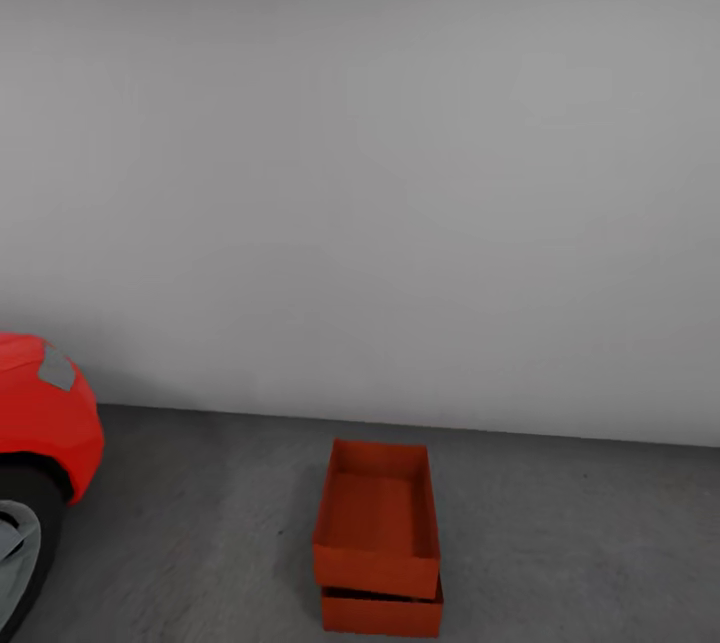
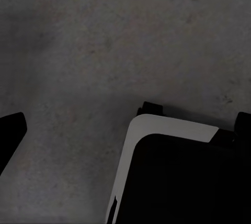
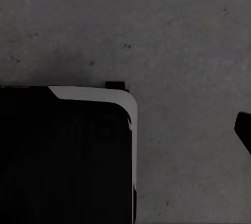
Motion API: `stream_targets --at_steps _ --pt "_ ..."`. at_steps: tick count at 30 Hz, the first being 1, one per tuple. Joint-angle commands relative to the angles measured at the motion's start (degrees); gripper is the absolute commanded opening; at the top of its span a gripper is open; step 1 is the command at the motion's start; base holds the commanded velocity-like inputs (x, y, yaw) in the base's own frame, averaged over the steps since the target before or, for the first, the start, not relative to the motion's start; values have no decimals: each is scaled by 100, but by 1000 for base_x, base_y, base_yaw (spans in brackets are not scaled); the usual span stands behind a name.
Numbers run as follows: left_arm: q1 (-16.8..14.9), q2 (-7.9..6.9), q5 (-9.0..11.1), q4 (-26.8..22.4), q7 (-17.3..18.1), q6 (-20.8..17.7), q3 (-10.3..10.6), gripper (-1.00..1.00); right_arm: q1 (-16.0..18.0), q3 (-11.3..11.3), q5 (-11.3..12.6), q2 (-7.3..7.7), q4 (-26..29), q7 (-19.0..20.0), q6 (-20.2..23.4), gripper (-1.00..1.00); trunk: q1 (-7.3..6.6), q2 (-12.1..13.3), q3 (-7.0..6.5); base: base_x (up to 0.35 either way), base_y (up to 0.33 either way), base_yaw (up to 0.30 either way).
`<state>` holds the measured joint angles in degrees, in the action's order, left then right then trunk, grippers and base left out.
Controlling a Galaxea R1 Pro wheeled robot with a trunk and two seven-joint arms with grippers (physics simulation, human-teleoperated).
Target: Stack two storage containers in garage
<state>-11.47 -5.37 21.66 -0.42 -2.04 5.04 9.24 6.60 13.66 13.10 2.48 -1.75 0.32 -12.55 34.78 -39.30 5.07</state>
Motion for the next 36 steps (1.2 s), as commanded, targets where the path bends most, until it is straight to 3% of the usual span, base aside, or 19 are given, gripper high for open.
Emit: stream_targets --at_steps 1,16,36 --pt "-5 1 40 5 -16 14 46 100 8 47 53 -2 -18 3 -36 100 2 -8 1 0 0 127" --pt "-5 1 40 6 -16 14 45 100 8 47 58 30 -12 -1 -43 100 2 -8 -46 0 0 43" --pt "-5 1 40 6 -16 14 49 100 8 47 56 36 -14 -6 -47 100 2 -8 -104 0 0 -78"
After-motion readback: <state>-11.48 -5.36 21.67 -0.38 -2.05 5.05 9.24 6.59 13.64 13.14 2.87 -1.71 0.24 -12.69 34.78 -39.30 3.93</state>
